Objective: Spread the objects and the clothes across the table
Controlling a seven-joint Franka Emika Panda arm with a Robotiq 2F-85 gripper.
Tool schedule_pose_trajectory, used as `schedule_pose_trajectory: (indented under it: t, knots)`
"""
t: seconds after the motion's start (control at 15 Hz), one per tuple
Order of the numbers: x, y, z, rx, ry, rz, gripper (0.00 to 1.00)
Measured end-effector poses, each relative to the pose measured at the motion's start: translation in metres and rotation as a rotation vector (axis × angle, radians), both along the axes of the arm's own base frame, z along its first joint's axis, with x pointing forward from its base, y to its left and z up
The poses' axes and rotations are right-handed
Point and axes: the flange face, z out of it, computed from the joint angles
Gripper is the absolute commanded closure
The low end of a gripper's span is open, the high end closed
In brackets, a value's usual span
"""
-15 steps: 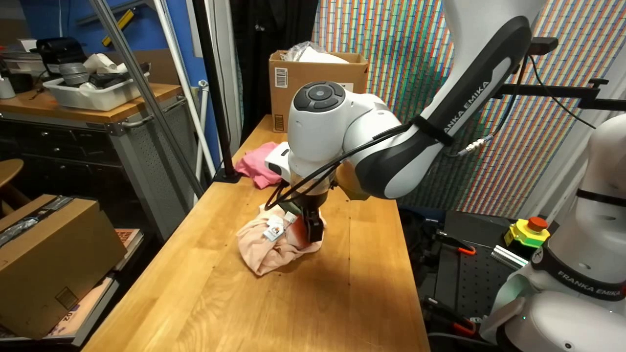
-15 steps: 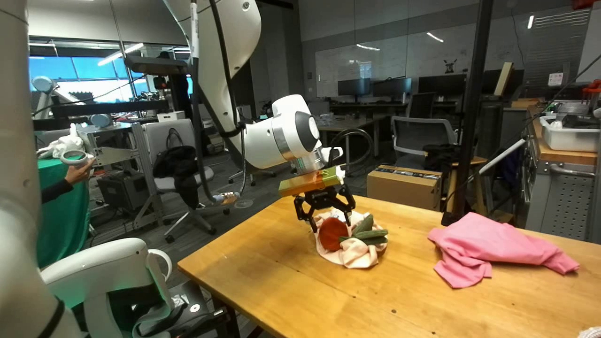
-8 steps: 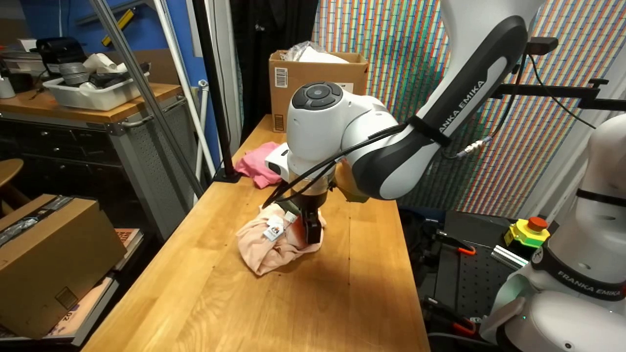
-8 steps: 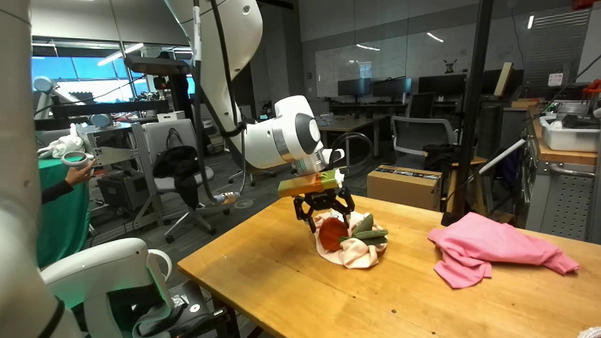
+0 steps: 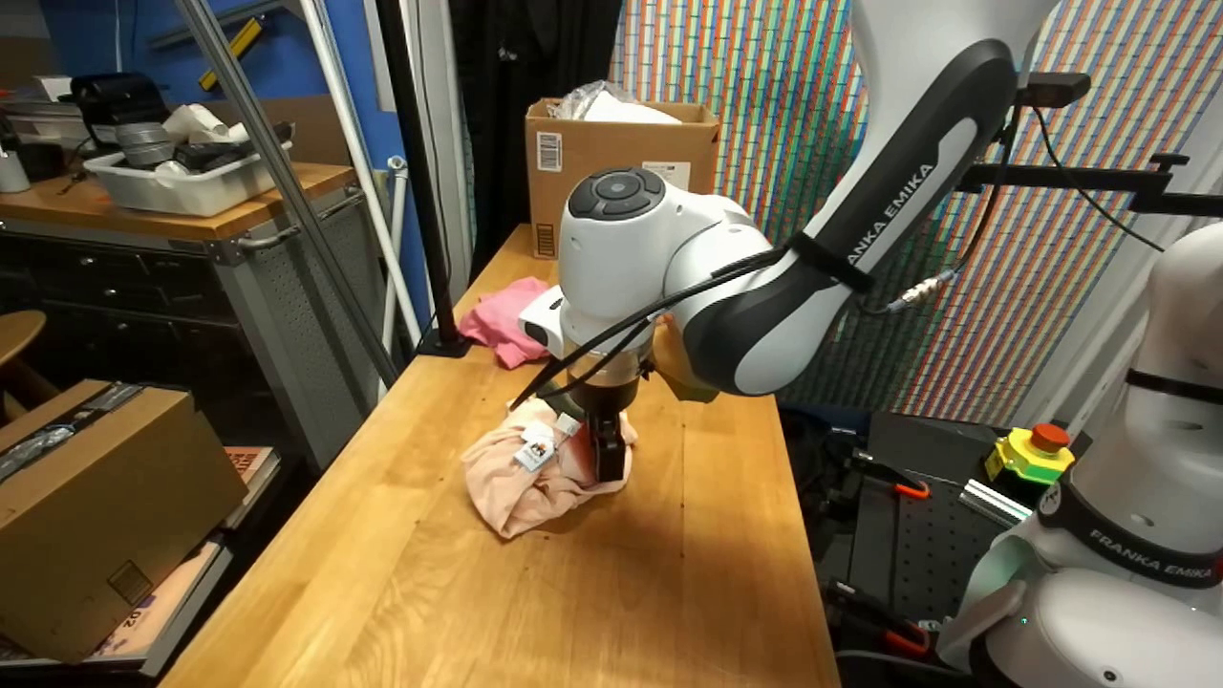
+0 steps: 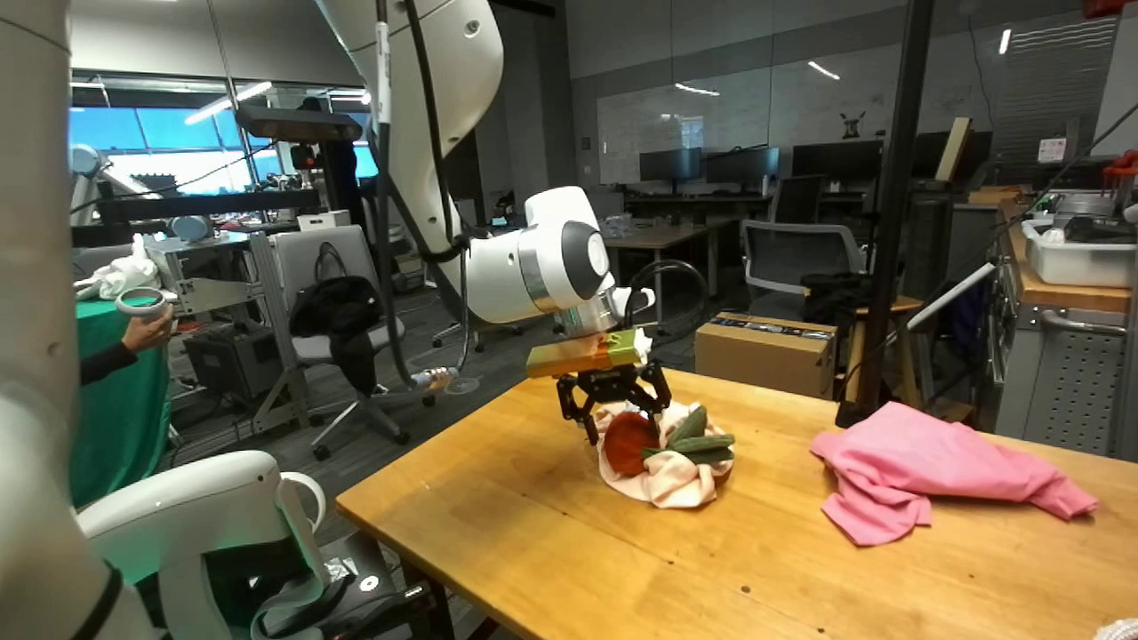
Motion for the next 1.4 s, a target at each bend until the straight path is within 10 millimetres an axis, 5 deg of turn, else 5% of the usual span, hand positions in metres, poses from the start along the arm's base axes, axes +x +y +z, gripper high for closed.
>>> schedule_pose_trajectory:
  t: [0.27, 0.6, 1.4]
  knots:
    - [0.002, -0.003, 0.001, -0.001, -0.003, -0.007, 0.67]
    - [0.004, -0.006, 0.001, -0.002, -0.005, -0.014, 0.97]
    - [-0.002, -0.005, 0.017, -0.085, 0.036, -0.025, 0.96]
